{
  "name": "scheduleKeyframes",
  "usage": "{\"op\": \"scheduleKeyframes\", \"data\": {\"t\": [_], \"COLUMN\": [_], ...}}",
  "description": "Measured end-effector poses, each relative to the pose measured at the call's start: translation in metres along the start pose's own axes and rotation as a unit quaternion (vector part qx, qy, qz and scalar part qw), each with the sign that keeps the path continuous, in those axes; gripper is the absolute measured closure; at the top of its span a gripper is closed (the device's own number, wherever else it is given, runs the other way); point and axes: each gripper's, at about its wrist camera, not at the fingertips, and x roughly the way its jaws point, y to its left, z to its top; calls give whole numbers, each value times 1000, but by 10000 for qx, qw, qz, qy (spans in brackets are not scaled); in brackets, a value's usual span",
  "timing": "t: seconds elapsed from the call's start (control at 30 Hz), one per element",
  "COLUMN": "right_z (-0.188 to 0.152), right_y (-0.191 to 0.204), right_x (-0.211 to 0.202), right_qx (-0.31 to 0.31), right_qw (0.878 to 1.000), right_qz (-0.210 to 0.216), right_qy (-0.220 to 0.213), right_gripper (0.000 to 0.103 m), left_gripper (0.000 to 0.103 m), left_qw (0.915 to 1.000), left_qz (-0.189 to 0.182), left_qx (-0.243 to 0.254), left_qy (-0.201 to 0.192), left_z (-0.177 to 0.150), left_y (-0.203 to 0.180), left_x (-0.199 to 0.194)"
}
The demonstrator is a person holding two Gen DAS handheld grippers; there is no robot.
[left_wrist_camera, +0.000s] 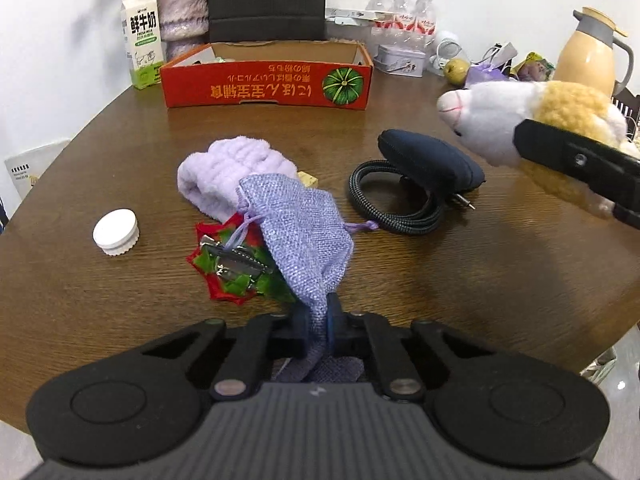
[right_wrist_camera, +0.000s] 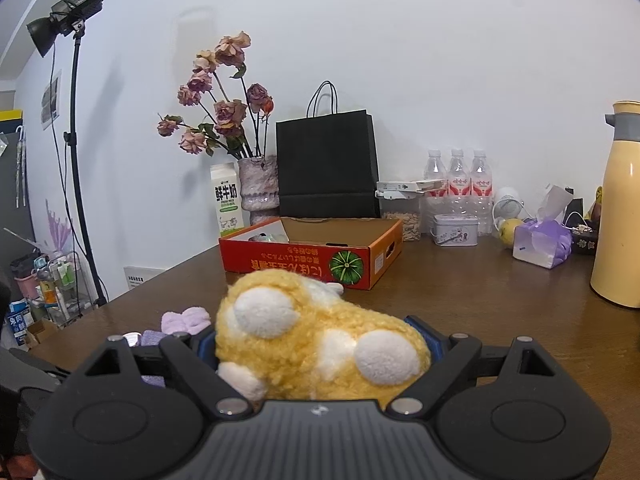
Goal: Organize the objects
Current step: 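Grasp the lilac drawstring pouch with the left gripper while the right gripper lifts the plush toy, then carry the lilac pouch and plush toy with both grippers into the cardboard box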
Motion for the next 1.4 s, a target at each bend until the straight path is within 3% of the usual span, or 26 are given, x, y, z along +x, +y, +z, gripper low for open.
{"op": "scheduleKeyframes", "data": {"t": [0.8, 1.4], "right_z": [19, 42], "right_y": [27, 42], "right_x": [8, 41], "right_qx": [-263, -358], "right_qw": [9995, 9990], "right_qz": [135, 256], "right_qy": [-91, -54], "right_gripper": [14, 14], "left_gripper": [95, 95], "left_qw": [9983, 9977], "left_qz": [18, 71], "left_qx": [-71, -246], "left_qy": [-571, -626], "left_z": [26, 58], "left_y": [21, 48], "left_x": [-33, -26]}}
